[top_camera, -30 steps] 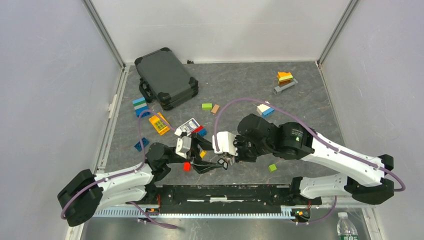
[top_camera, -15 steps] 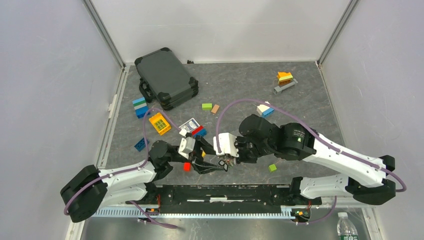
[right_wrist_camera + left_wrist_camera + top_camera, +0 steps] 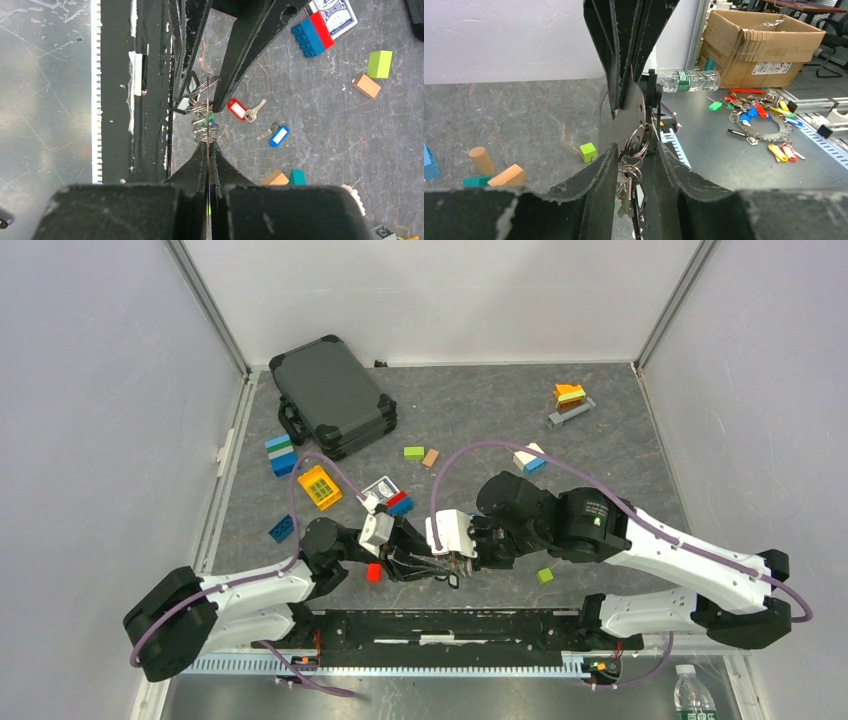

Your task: Remove the keys from the keyring

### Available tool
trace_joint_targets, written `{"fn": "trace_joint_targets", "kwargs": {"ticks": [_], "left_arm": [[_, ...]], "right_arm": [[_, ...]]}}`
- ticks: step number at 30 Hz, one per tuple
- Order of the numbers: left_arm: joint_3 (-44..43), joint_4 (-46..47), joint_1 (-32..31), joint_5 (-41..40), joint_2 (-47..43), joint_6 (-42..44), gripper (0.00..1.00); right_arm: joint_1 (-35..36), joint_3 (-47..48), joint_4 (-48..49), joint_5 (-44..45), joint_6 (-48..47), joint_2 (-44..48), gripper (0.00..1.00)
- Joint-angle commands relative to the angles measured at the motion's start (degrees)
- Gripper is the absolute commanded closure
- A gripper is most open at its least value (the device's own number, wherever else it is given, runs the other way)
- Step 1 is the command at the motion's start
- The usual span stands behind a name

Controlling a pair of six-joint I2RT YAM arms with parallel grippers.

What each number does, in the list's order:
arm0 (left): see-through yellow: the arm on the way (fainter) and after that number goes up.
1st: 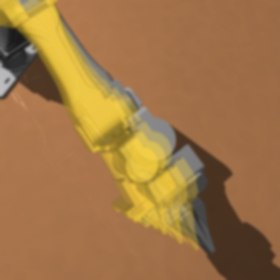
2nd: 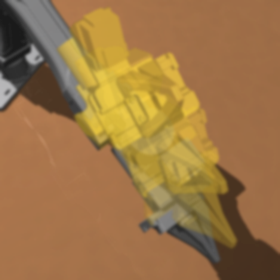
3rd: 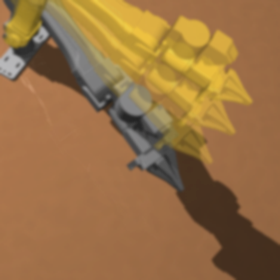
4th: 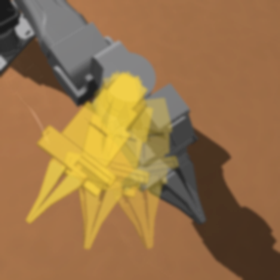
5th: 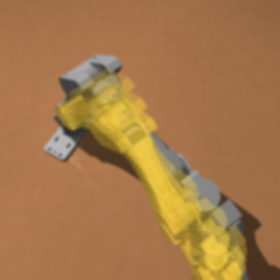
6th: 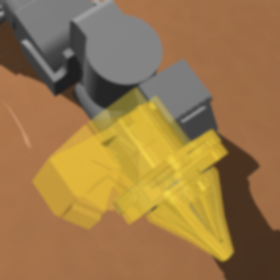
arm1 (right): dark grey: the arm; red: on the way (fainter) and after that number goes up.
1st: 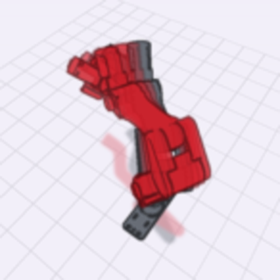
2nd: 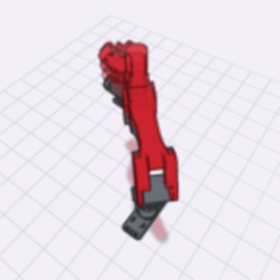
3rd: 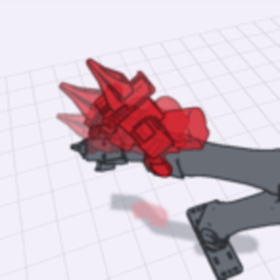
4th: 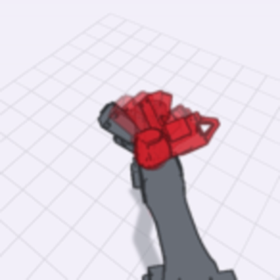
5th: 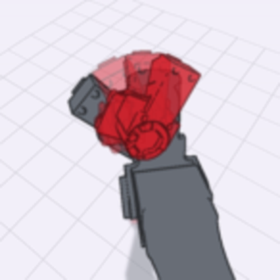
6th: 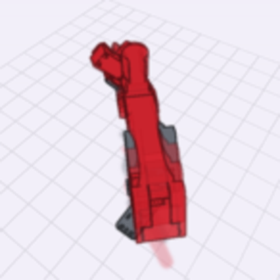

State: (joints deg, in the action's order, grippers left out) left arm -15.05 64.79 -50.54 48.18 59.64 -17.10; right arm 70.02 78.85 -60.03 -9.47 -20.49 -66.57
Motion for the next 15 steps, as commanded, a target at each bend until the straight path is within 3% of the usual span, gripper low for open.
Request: {"fn": "trace_joint_targets", "kwargs": {"ticks": [1,10,15], "left_arm": [[-1.6,1.1,0.2,1.8,1.1,-1.9,0.59],[-1.7,3.4,0.2,3.2,4.0,-4.0,0.59],[-1.8,4.1,0.2,3.5,4.1,-4.4,0.70]], "right_arm": [[0.2,0.7,2.2,-0.4,-0.5,1.4,1.00],[0.5,0.7,2.3,-0.1,-0.4,1.6,1.00],[0.6,0.4,2.2,0.1,-0.3,1.6,1.00]]}}
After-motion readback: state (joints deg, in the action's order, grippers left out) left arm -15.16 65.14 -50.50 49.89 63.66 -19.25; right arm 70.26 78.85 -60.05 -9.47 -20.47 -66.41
